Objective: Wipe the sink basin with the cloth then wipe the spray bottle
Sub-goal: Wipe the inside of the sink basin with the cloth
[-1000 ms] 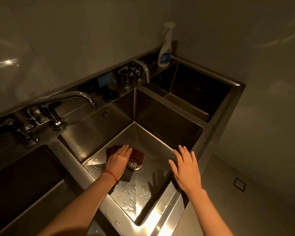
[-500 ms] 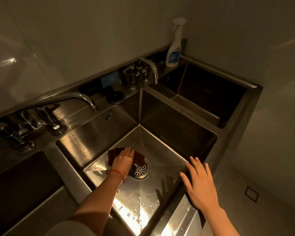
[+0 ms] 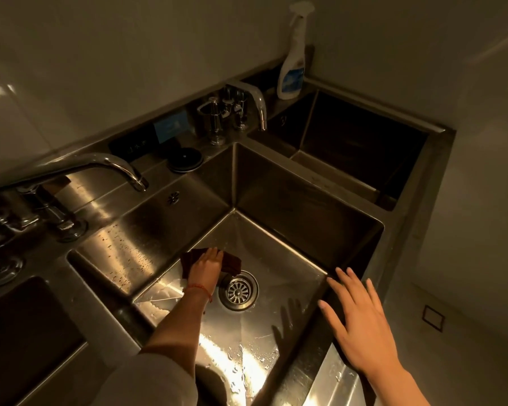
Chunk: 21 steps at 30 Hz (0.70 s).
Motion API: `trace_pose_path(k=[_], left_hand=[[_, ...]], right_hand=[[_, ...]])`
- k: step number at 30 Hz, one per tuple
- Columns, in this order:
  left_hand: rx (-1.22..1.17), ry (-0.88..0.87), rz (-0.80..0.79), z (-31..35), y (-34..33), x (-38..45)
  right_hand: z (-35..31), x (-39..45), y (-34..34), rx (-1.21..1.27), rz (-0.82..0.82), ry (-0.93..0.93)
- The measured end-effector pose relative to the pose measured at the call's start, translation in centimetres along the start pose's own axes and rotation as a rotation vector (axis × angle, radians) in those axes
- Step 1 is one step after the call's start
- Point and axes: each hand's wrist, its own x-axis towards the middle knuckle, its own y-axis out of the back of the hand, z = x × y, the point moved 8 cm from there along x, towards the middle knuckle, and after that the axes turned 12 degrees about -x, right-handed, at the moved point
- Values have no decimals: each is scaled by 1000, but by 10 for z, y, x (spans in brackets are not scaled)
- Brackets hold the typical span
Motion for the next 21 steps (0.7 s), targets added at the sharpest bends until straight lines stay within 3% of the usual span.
trace_pose_path(k=[14, 21], left_hand=[[-14, 53, -45, -24, -51, 19], [7, 122, -166, -58, -96, 11]], right_hand=[[8, -5, -4, 71, 45, -37], [6, 0, -3, 115, 80, -24]])
